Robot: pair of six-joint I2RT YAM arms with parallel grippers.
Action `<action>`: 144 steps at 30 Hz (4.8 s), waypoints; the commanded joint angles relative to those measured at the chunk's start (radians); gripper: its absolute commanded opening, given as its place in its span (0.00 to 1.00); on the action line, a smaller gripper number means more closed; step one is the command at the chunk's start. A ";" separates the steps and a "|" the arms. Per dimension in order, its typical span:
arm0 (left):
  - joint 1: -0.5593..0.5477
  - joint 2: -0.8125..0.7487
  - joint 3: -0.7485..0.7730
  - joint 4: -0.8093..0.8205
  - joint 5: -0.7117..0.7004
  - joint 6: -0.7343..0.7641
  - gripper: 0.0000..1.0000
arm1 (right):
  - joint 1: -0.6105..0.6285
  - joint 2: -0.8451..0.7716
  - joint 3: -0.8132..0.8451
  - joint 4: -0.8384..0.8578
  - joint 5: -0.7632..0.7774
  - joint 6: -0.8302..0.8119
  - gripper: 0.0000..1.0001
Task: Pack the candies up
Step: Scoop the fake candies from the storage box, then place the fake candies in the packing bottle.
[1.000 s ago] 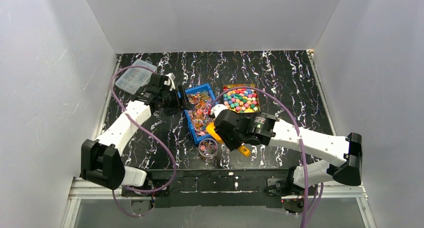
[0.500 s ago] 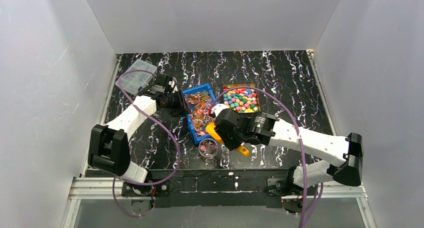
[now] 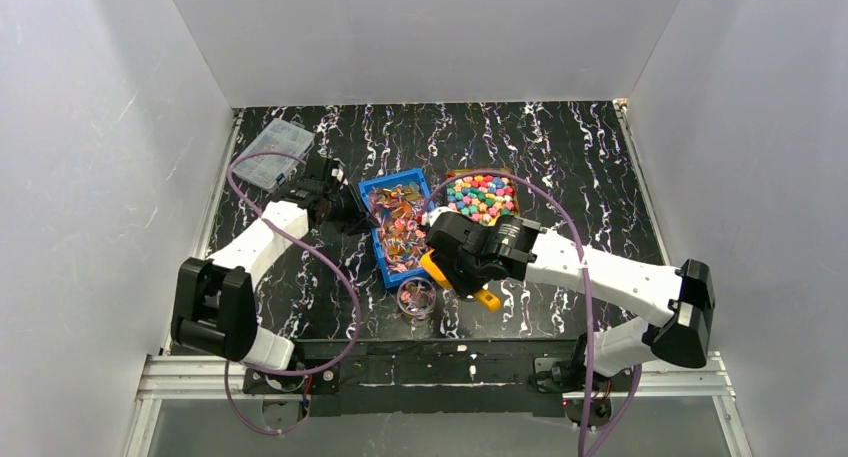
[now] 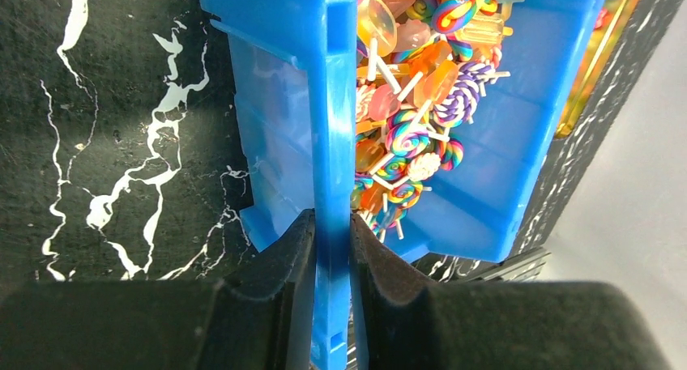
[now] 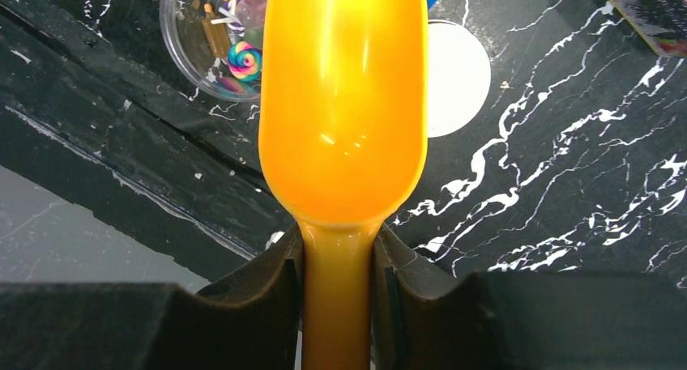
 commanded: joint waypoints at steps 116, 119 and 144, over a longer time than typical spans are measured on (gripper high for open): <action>-0.082 -0.302 -0.003 -0.170 0.000 0.169 0.83 | -0.171 -0.064 -0.210 0.410 -0.186 -0.247 0.01; -0.082 -0.329 -0.006 -0.202 -0.003 0.205 0.89 | -0.153 -0.092 -0.208 0.377 -0.180 -0.233 0.01; -0.082 -0.584 -0.153 -0.314 -0.033 0.349 0.98 | 0.171 -0.172 -0.196 0.102 -0.042 -0.020 0.01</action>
